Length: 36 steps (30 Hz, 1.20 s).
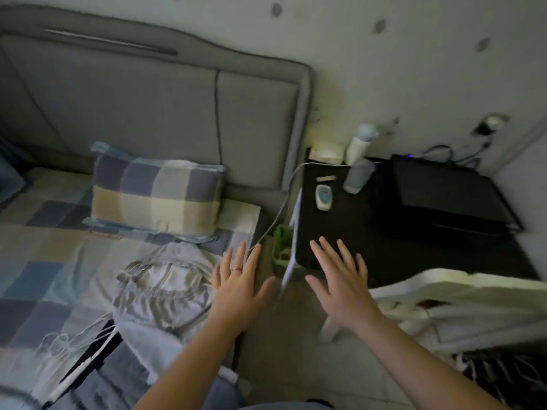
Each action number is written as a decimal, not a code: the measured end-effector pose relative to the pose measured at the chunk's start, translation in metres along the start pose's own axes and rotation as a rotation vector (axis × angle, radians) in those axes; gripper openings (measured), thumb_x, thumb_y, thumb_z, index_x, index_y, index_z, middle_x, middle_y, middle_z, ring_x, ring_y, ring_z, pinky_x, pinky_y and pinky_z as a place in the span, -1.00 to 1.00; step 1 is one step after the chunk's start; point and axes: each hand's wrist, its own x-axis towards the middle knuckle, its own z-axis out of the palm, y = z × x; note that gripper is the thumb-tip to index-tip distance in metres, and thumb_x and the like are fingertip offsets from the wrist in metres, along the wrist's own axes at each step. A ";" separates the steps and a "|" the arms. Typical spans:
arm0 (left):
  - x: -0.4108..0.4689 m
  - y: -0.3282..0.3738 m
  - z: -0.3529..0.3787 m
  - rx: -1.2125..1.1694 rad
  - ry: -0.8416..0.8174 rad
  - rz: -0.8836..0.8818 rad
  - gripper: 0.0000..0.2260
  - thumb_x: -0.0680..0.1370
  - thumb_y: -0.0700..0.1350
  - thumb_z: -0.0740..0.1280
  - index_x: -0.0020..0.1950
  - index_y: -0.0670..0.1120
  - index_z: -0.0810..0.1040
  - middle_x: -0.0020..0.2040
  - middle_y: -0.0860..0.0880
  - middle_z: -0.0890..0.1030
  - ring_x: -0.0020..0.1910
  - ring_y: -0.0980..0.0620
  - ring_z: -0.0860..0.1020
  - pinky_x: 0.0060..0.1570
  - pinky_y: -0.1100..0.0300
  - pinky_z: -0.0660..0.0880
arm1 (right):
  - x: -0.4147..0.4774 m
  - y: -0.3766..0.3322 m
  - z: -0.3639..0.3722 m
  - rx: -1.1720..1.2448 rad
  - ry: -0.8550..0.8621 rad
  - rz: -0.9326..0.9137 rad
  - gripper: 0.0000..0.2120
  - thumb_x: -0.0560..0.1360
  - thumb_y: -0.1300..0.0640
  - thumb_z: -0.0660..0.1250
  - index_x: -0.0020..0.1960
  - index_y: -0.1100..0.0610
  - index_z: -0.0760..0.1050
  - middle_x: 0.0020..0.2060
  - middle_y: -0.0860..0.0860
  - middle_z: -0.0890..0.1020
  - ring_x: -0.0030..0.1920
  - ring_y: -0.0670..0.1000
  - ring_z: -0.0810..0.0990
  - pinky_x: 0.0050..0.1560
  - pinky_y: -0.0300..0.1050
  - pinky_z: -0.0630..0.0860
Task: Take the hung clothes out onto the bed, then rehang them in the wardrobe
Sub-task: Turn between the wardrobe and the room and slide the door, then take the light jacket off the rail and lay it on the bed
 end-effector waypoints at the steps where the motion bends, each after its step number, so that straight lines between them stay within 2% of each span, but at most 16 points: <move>1: 0.005 0.022 0.002 0.007 -0.002 0.054 -0.30 0.50 0.46 -0.13 0.58 0.25 -0.21 0.62 0.08 -0.23 0.57 0.00 -0.30 0.51 -0.10 -0.25 | -0.010 0.016 -0.010 0.005 0.030 0.048 -0.41 0.62 -0.22 0.01 0.56 -0.21 -0.16 0.57 -0.19 -0.11 0.57 -0.03 -0.23 0.51 0.20 -0.21; 3: 0.014 0.069 0.009 0.022 -0.007 0.161 -0.27 0.46 0.46 -0.18 0.59 0.24 -0.19 0.62 0.09 -0.20 0.57 0.01 -0.28 0.52 -0.09 -0.23 | -0.034 0.052 -0.030 0.011 0.097 0.139 -0.40 0.62 -0.22 0.02 0.56 -0.21 -0.16 0.57 -0.19 -0.11 0.56 -0.03 -0.24 0.52 0.20 -0.20; 8: 0.020 0.206 0.034 0.033 -0.060 0.421 -0.34 0.57 0.37 0.04 0.58 0.26 -0.19 0.61 0.12 -0.24 0.56 0.02 -0.31 0.50 -0.09 -0.28 | -0.113 0.152 -0.077 0.002 0.253 0.356 -0.40 0.59 -0.27 -0.06 0.56 -0.22 -0.19 0.58 -0.18 -0.10 0.56 -0.02 -0.23 0.50 0.20 -0.19; 14: -0.001 0.388 0.086 -0.008 -0.068 0.829 -0.36 0.58 0.39 -0.02 0.59 0.25 -0.16 0.61 0.13 -0.22 0.56 0.06 -0.31 0.47 -0.04 -0.31 | -0.229 0.275 -0.153 -0.050 0.437 0.551 -0.36 0.50 -0.36 -0.21 0.54 -0.26 -0.22 0.56 -0.21 -0.12 0.56 -0.03 -0.22 0.50 0.22 -0.16; 19: -0.029 0.555 0.112 -0.107 -0.053 1.141 -0.37 0.57 0.40 -0.05 0.59 0.25 -0.12 0.62 0.13 -0.19 0.58 0.02 -0.25 0.49 -0.07 -0.23 | -0.328 0.358 -0.235 -0.175 0.596 0.692 -0.35 0.51 -0.35 -0.18 0.56 -0.22 -0.17 0.57 -0.20 -0.11 0.57 -0.03 -0.21 0.51 0.21 -0.17; 23: -0.061 0.680 0.117 -0.159 0.006 1.324 -0.32 0.52 0.43 -0.12 0.60 0.21 -0.04 0.63 0.06 -0.10 0.59 -0.02 -0.18 0.51 -0.09 -0.15 | -0.395 0.397 -0.309 -0.270 0.714 0.773 -0.40 0.52 -0.34 -0.17 0.52 -0.27 -0.24 0.56 -0.21 -0.09 0.56 -0.05 -0.21 0.50 0.15 -0.18; 25: -0.079 0.736 0.115 -0.203 0.021 1.411 -0.32 0.52 0.43 -0.10 0.60 0.19 0.00 0.63 0.04 -0.05 0.60 -0.04 -0.13 0.51 -0.09 -0.09 | -0.423 0.411 -0.344 -0.349 0.769 0.817 -0.38 0.53 -0.33 -0.15 0.54 -0.24 -0.19 0.57 -0.19 -0.05 0.57 -0.02 -0.18 0.50 0.18 -0.13; 32: -0.141 0.911 0.102 -0.338 0.038 1.666 -0.34 0.53 0.43 -0.11 0.59 0.23 -0.07 0.63 0.08 -0.09 0.59 0.01 -0.17 0.51 -0.09 -0.11 | -0.505 0.440 -0.461 -0.614 0.852 0.990 -0.31 0.50 -0.35 -0.19 0.58 -0.17 -0.19 0.58 -0.17 -0.09 0.57 0.00 -0.21 0.52 0.16 -0.21; 36: -0.173 1.002 0.095 -0.415 0.033 1.773 -0.29 0.47 0.46 -0.17 0.59 0.23 -0.07 0.63 0.10 -0.10 0.58 0.03 -0.20 0.51 -0.07 -0.12 | -0.546 0.454 -0.516 -0.737 0.881 1.122 -0.37 0.60 -0.27 -0.03 0.58 -0.17 -0.20 0.57 -0.18 -0.15 0.56 -0.02 -0.27 0.52 0.17 -0.22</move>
